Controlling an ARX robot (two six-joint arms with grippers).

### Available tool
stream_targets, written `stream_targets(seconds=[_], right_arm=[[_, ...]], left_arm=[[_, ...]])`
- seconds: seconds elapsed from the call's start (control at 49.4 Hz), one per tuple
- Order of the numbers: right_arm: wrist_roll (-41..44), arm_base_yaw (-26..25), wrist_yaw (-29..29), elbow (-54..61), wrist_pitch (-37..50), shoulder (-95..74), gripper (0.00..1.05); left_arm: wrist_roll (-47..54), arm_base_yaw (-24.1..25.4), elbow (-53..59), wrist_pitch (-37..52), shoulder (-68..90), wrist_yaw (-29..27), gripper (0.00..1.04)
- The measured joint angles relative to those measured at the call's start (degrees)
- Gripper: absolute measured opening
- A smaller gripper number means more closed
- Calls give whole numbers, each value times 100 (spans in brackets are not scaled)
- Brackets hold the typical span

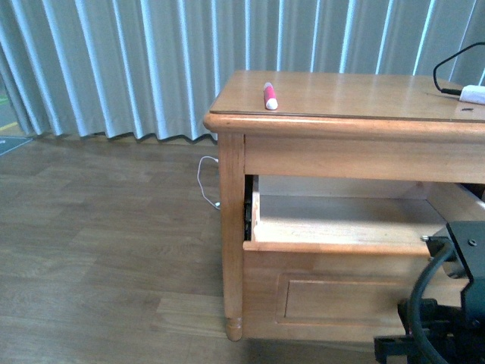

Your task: Place pink marker in drawer with both arms

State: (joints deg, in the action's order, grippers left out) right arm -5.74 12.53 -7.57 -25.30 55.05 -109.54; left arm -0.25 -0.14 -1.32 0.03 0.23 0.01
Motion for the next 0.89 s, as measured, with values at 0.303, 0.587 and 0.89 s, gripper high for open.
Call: stream_targets(seconds=[0.303, 0.587, 0.89], right_arm=[[-267, -144, 238, 737, -1545, 2288, 85], [-223, -975, 1279, 568, -5222, 6317, 96], [210, -1611, 1969, 42, -6824, 7600, 96]], left_arm=[[0, 0, 0, 0, 0, 0, 99], [0, 0, 2, 0, 0, 0, 99], [0, 0, 0, 0, 0, 0, 99]])
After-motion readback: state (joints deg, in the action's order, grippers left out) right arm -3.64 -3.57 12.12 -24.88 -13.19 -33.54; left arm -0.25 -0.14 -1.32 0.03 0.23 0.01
